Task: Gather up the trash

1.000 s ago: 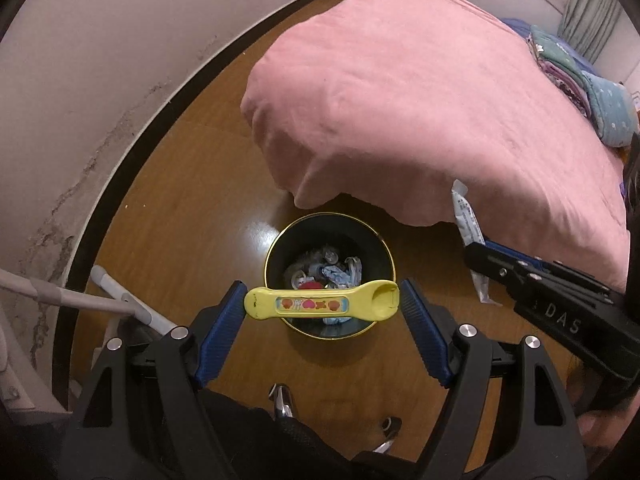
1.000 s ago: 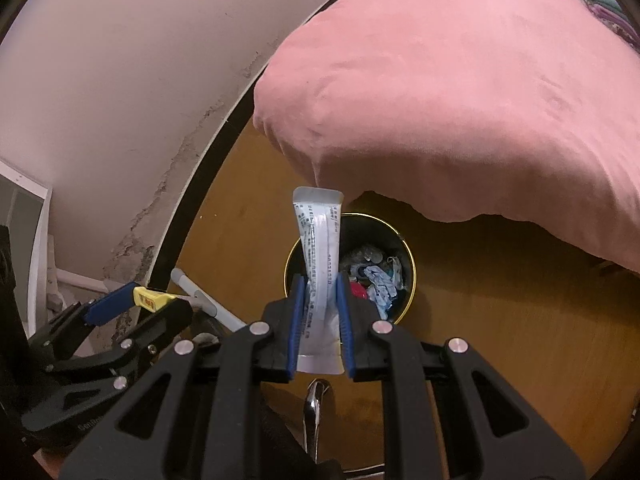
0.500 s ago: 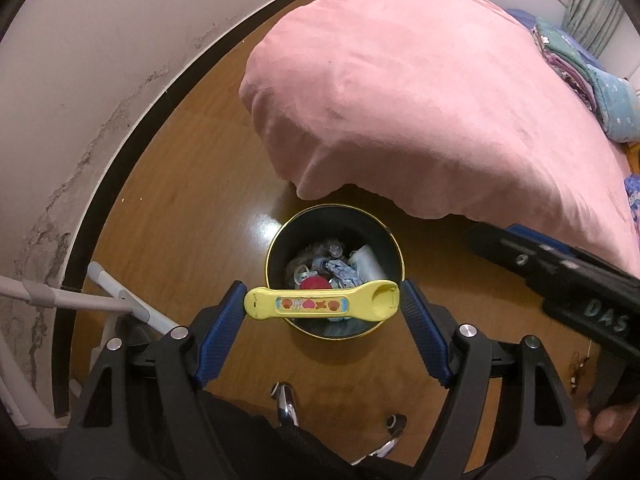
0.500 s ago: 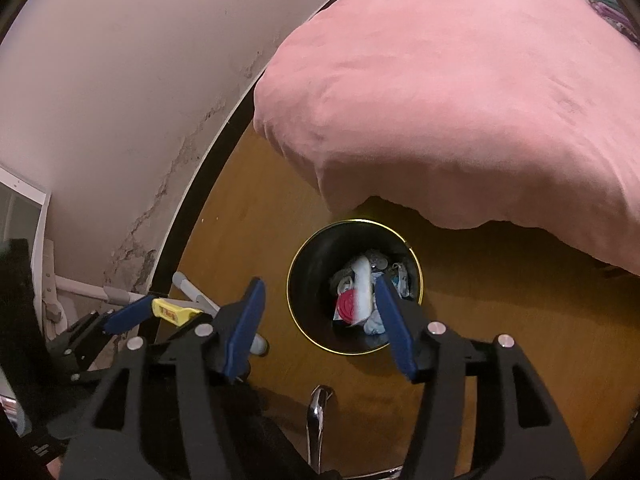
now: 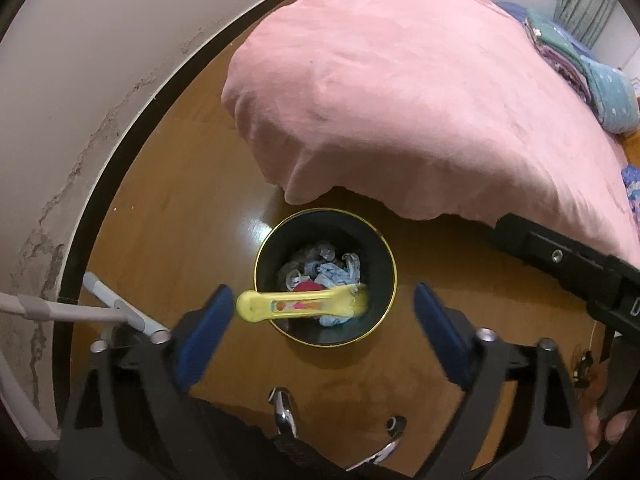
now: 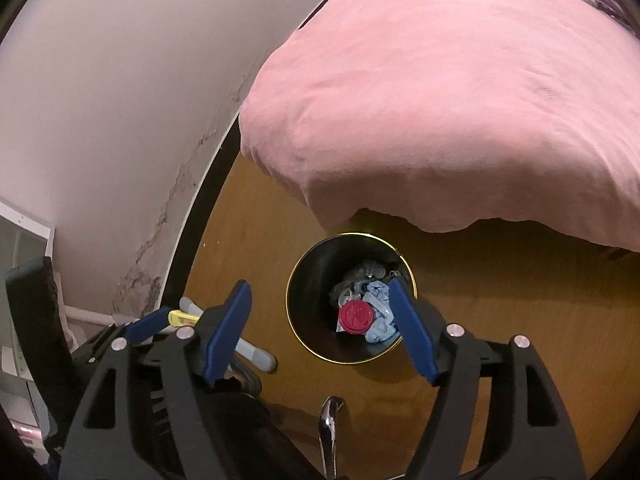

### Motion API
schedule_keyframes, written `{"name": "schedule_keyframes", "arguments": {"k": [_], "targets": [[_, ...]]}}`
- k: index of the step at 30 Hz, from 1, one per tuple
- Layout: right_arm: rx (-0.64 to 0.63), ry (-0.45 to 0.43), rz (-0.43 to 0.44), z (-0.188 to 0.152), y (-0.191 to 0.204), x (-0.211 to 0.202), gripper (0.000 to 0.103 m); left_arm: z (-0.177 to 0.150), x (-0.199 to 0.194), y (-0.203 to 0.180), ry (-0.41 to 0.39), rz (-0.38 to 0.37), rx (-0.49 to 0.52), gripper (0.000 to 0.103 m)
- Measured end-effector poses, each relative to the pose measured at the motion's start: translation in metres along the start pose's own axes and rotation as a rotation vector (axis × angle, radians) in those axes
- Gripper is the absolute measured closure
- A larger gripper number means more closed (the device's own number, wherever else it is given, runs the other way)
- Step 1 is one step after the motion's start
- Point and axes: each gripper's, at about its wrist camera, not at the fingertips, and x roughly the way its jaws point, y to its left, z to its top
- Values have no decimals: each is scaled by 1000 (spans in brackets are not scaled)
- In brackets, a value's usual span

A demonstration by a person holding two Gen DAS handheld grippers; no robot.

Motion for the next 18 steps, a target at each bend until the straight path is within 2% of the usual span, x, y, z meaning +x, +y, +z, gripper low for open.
{"name": "schedule_keyframes", "arguments": {"k": [6,9,14,18], "targets": [[-30,-11,17,-2,9,-5,26,-3,-24,8,-38,0,-2,11],[-74,-27,8,-4,21,-11,23,-9,-49,15,-73,-5,-6,10],[-184,-56,9,-10,60,-27,18,-33,-122,42,-182,12,-32,9],[-324,-76,62,-20,124,-44,15,-70,-191,86,-288,61,-98,7]]}}
